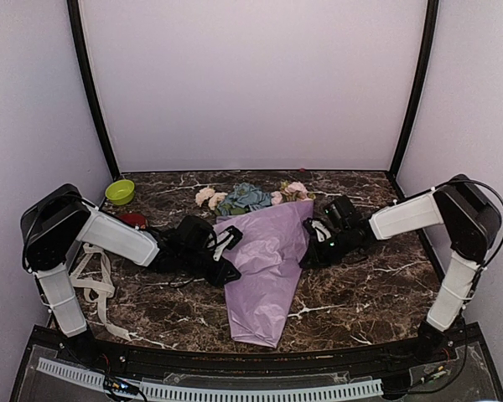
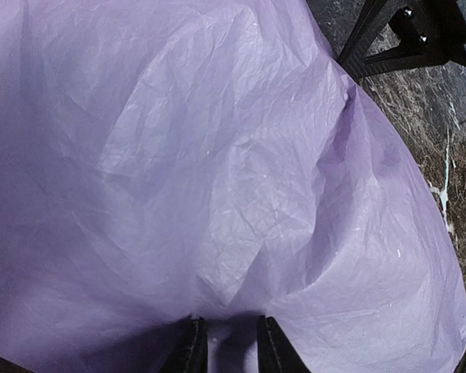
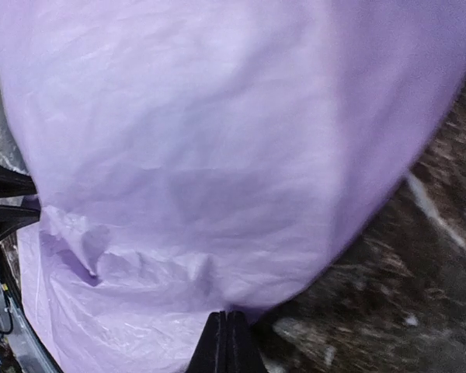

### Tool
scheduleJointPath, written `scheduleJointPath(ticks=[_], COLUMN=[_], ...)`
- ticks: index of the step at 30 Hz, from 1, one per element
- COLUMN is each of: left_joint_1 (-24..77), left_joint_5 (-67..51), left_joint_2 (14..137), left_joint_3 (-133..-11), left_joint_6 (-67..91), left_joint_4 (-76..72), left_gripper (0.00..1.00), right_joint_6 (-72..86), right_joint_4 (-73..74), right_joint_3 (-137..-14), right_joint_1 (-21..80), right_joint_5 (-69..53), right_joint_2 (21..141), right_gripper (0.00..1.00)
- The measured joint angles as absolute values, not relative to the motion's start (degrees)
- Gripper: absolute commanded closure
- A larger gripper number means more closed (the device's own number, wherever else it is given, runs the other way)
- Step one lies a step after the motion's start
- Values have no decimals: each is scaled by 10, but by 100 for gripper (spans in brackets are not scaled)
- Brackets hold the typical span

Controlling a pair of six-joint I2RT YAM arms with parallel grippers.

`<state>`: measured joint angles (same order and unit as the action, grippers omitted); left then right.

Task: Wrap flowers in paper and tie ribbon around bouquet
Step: Press the fold line of the folded bouquet.

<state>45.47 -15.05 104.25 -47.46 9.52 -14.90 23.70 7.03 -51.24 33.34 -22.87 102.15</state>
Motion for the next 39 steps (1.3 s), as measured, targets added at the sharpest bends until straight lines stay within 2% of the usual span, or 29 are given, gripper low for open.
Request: scheduleJointPath(ticks=[6, 10, 18, 23, 27, 30, 35, 39], left_joint_1=[455, 455, 455, 455, 454, 452, 451, 449], left_joint_5=[-149, -149, -149, -149, -150, -152, -156, -161], left_joint_2=[1042, 1042, 1042, 1042, 1041, 1040, 1039, 1032], left_joint_3=[-475, -475, -475, -475, -470, -466, -459, -446], left_joint_6=[94, 94, 94, 94, 95, 95, 97, 104], left_joint_4=[-147, -147, -147, -147, -150, -156, -167, -186], left_gripper=[77, 77, 77, 77, 76, 76, 75, 75], right_joint_6=[244, 231, 243, 261, 267, 257, 234, 229], right_joint_4=[116, 167, 53, 29, 30, 51, 165, 201], right_joint_3=[-514, -528, -546, -543, -516, -503, -501, -550], right_joint_1=[303, 320, 457, 470, 472, 474, 475, 482], right_joint_5=[-141, -97, -211, -233, -233, -226, -199, -207], right_joint_2=[996, 970, 983, 1035, 1032, 1006, 955, 948], right_gripper=[100, 100, 100, 100, 100, 100, 100, 100])
